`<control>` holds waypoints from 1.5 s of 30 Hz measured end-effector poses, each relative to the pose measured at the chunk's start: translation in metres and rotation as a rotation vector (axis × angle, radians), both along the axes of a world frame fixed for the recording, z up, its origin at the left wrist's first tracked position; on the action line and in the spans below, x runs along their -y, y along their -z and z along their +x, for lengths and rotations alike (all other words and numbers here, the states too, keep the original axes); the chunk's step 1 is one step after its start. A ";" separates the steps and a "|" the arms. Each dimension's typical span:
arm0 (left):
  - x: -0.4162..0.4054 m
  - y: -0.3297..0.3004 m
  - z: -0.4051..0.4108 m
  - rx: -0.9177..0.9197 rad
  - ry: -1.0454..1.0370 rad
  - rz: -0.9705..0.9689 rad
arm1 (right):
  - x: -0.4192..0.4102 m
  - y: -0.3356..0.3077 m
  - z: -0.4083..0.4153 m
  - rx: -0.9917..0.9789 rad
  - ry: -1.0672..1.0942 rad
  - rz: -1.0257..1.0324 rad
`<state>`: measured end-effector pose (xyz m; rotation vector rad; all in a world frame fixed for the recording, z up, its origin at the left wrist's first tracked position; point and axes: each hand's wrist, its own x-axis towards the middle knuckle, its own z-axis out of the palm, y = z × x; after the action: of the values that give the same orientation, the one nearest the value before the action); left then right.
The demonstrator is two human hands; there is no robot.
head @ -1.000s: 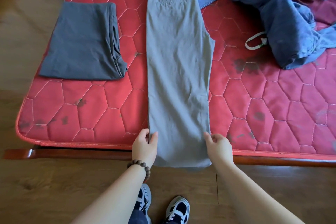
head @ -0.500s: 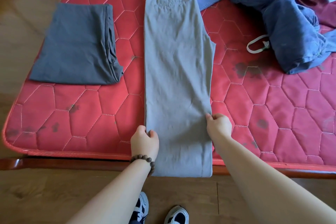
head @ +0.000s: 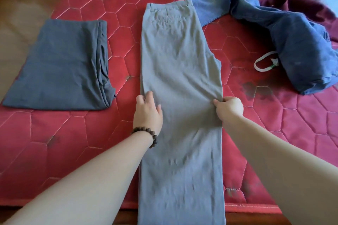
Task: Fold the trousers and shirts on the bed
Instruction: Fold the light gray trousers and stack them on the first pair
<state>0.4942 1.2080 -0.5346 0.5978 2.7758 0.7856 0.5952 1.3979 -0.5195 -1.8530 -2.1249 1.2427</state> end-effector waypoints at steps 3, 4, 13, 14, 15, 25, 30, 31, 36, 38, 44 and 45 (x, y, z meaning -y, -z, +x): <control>0.002 0.009 0.008 -0.089 0.037 -0.086 | -0.003 0.002 -0.003 0.041 0.011 -0.001; 0.003 0.011 0.010 -0.117 0.036 -0.105 | -0.007 0.001 -0.007 0.033 0.013 -0.011; 0.008 0.027 0.010 -0.152 0.000 0.038 | -0.043 -0.001 -0.042 0.083 0.085 0.241; 0.008 0.026 0.010 -0.134 -0.004 0.053 | -0.033 0.000 -0.043 0.074 0.004 0.394; 0.008 0.026 0.010 -0.118 -0.009 0.067 | -0.019 0.002 -0.043 0.020 -0.144 0.543; 0.011 0.024 0.006 -0.042 -0.027 0.101 | 0.050 0.049 0.002 0.263 -0.689 0.642; 0.023 0.011 0.013 -0.062 0.006 0.064 | 0.081 0.037 0.027 0.227 -0.662 0.650; 0.029 0.010 0.023 -0.122 0.032 -0.026 | 0.095 0.034 0.035 0.191 -0.756 0.667; 0.080 0.024 0.098 -0.240 0.434 -0.243 | 0.157 0.038 0.086 0.192 -0.948 0.597; 0.104 0.030 0.118 -0.233 0.422 -0.276 | 0.166 0.040 0.104 0.223 -0.915 0.573; 0.147 0.024 0.148 -0.138 0.232 -0.310 | 0.175 0.035 0.157 0.297 -0.702 0.492; 0.150 0.022 0.152 -0.125 0.220 -0.318 | 0.177 0.033 0.167 0.296 -0.658 0.474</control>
<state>0.6466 1.0578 -0.5562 0.8918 2.7938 0.2624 0.7619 1.2207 -0.5523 -1.2338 -2.9933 0.4291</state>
